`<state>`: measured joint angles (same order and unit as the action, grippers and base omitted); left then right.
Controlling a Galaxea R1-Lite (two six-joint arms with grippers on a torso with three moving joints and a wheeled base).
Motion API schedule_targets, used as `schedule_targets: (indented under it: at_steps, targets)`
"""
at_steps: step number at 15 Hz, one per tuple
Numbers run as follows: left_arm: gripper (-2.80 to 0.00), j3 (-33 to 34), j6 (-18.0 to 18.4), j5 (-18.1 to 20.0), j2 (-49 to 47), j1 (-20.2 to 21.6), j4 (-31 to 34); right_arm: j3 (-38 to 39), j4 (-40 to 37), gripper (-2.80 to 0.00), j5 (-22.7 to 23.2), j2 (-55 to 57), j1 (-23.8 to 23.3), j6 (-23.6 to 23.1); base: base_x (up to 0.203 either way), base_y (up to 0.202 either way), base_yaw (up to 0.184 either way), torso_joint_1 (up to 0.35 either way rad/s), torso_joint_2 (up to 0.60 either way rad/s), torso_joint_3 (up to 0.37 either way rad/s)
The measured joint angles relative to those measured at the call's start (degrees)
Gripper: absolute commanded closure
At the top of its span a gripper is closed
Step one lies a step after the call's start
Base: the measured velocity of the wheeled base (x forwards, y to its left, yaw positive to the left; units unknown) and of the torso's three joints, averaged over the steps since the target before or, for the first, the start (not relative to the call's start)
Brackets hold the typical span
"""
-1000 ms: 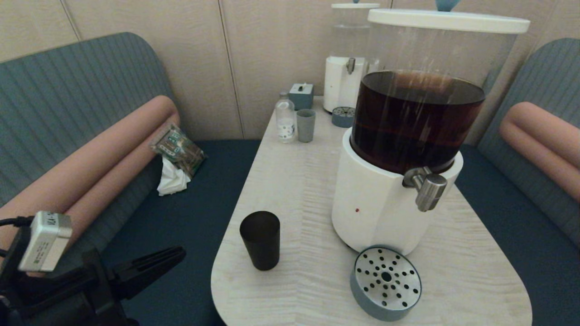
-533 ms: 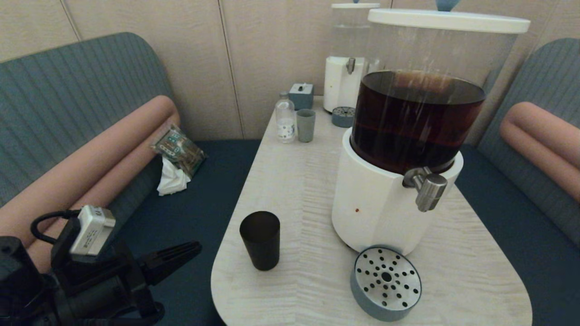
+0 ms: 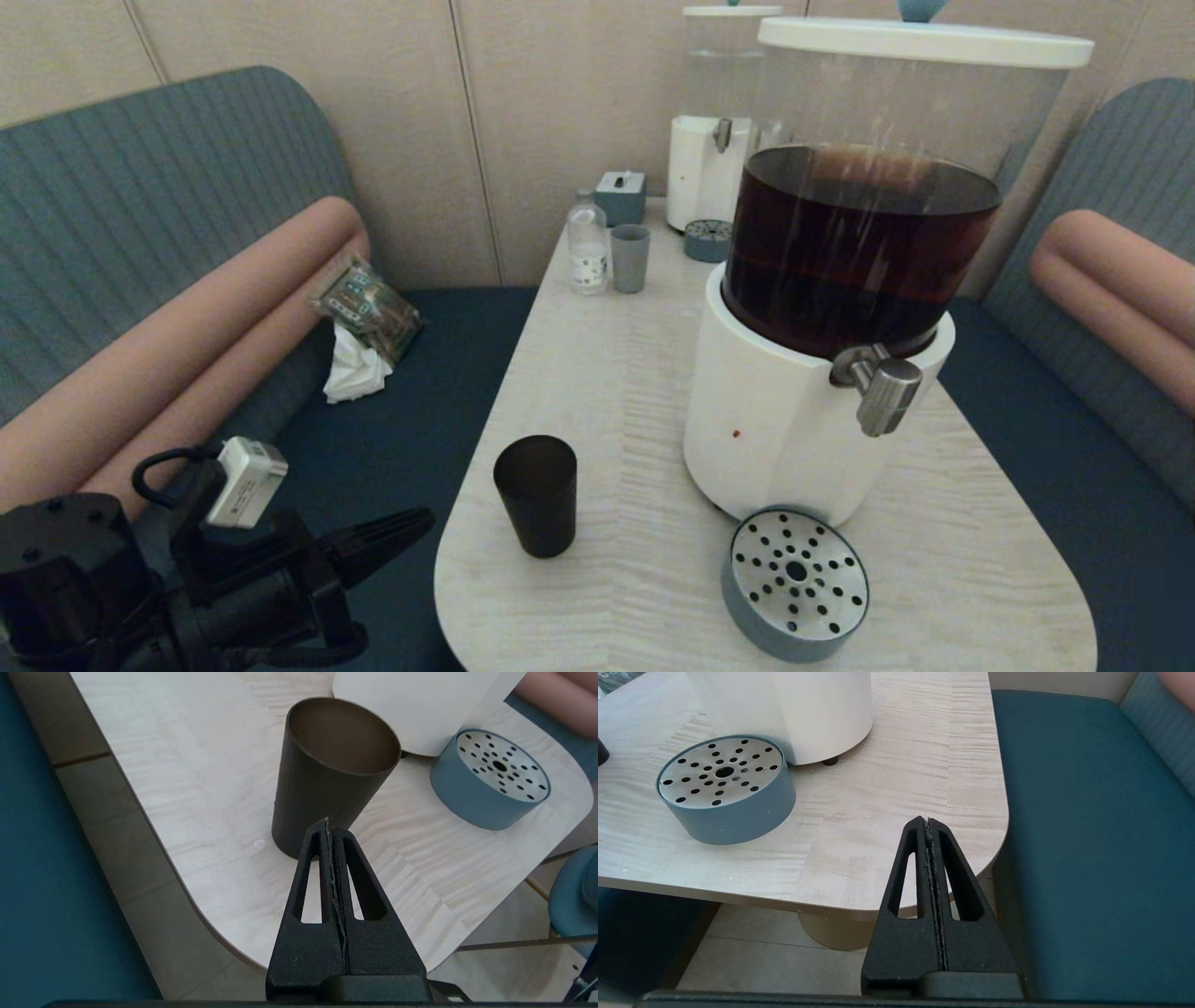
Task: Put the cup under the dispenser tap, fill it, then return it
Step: Pick up the cup
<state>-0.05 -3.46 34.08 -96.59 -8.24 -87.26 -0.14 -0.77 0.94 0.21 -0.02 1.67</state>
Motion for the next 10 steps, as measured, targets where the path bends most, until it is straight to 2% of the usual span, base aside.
schedule_targets:
  at_steps: [10]
  targets:
    - [0.0,0.0,-0.1,-0.2,-1.0,0.0,0.1,0.0,0.0,0.0,0.0,0.0,0.0,0.0,0.0,0.0,0.0,0.0,0.0,0.0]
